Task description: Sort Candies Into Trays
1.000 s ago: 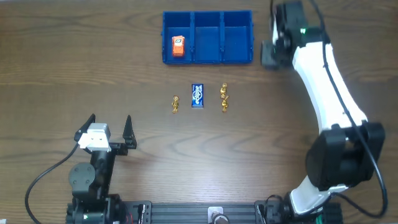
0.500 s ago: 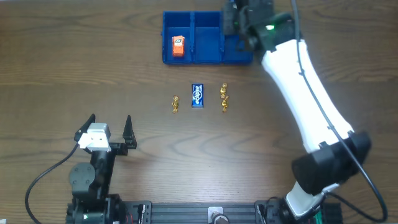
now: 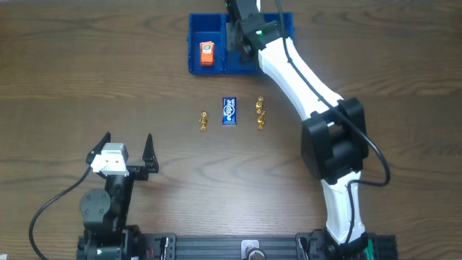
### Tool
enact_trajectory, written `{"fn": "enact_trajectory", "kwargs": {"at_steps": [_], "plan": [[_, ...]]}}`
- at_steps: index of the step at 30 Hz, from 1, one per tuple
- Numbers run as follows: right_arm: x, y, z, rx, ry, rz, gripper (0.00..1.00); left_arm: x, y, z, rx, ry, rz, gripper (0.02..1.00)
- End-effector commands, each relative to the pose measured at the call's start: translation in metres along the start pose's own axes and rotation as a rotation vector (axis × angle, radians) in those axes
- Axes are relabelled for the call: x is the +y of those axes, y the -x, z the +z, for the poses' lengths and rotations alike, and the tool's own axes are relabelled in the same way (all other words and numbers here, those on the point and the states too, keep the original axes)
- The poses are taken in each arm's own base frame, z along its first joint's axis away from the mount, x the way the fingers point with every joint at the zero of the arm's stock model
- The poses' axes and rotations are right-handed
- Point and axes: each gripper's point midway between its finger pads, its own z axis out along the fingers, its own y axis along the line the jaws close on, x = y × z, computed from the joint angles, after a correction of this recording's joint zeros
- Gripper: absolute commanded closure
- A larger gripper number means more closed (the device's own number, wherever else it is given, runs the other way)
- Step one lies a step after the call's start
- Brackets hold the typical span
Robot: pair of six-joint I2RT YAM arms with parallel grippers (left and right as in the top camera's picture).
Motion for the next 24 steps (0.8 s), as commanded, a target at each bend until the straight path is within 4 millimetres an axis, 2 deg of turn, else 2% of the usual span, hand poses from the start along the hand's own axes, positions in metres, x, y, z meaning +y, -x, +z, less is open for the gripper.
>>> {"fn": "enact_trajectory", "kwargs": {"at_steps": [1,15,17,19,20,24], "plan": [[0.0010,0.0176,-0.0026,-0.049,-0.003,0.031,0.722,-0.0034,-0.0166,0.0010,0.048,-0.021,0.010,0.020],[-0.0020,0.0155,0.0023,-0.048,-0.022,0.029,0.695,-0.0033,-0.0166,0.0010,0.048,-0.020,0.010,0.020],[-0.0021,0.0154,0.0023,-0.048,-0.022,0.029,0.641,-0.0033,-0.0166,0.0010,0.048,-0.020,0.010,0.023],[-0.0021,0.0151,0.0023,-0.047,-0.022,0.028,0.454,-0.0033,-0.0166,0.0010,0.048,-0.020,0.010,0.023],[-0.0021,0.0150,0.0023,-0.046,-0.023,0.027,0.329,-0.0033,-0.0166,0.0010,0.048,-0.020,0.010,0.020],[-0.0023,0.0138,0.0023,-0.042,-0.024,0.023,0.169,-0.0033,-0.0166,0.0010,0.048,-0.020,0.010,0.020]]}}
